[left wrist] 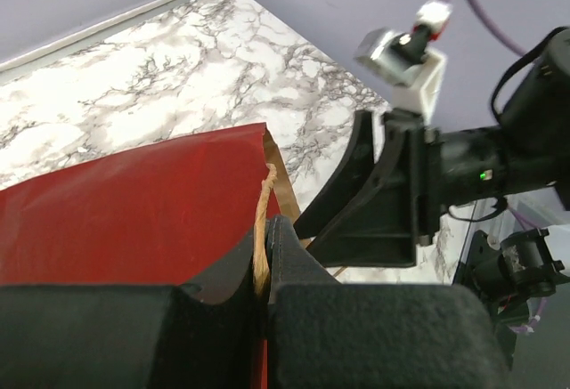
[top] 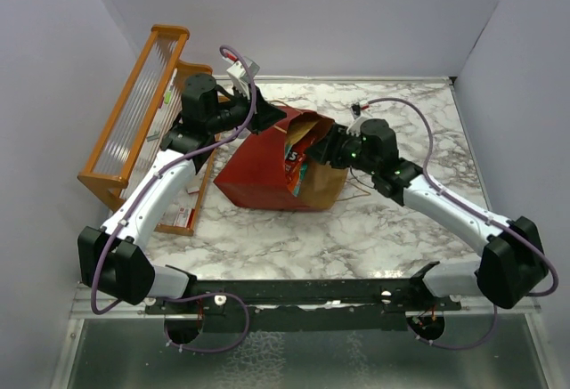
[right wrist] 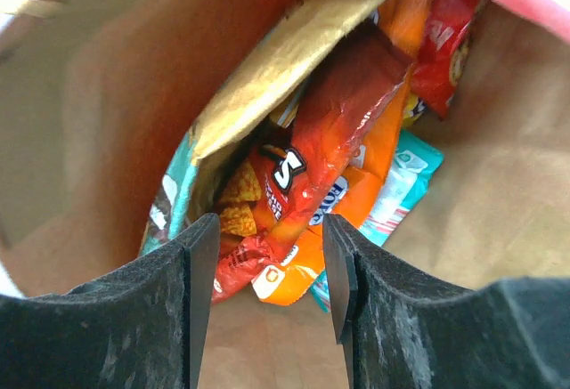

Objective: Take the snacks out of the paper bag
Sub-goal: Take out the snack from the paper bag.

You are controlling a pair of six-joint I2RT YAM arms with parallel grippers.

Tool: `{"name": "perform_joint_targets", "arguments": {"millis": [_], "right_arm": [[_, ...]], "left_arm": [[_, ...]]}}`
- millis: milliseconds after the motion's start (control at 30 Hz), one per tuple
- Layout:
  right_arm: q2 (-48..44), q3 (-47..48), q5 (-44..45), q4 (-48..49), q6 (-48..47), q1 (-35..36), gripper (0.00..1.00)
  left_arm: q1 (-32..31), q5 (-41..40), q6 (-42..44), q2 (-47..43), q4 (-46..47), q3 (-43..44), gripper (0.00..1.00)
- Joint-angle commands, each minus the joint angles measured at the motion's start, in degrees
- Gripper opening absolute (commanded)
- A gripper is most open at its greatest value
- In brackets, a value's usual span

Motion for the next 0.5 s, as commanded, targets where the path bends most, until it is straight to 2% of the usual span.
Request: {"name": "perform_joint_targets", "arguments": {"millis": [0, 133, 467], "right_arm": [[5.1, -1.0, -8.1, 9.2, 4.1, 0.0, 0.51], [11.0, 0.2, -14.8, 13.7, 7.0, 0.0, 0.51], [19.9, 1.1, -19.0, 18.0, 12.2, 0.0, 0.51]], "left_arm": [[0.0, -1.3, 0.4, -1.5, 1.3, 0.6, 0.0], [0.0, -1.8, 0.4, -1.8, 1.5, 0.1, 0.0], [-0.4, -3.2, 1.4, -2.4, 1.1, -0.8, 0.0]]}}
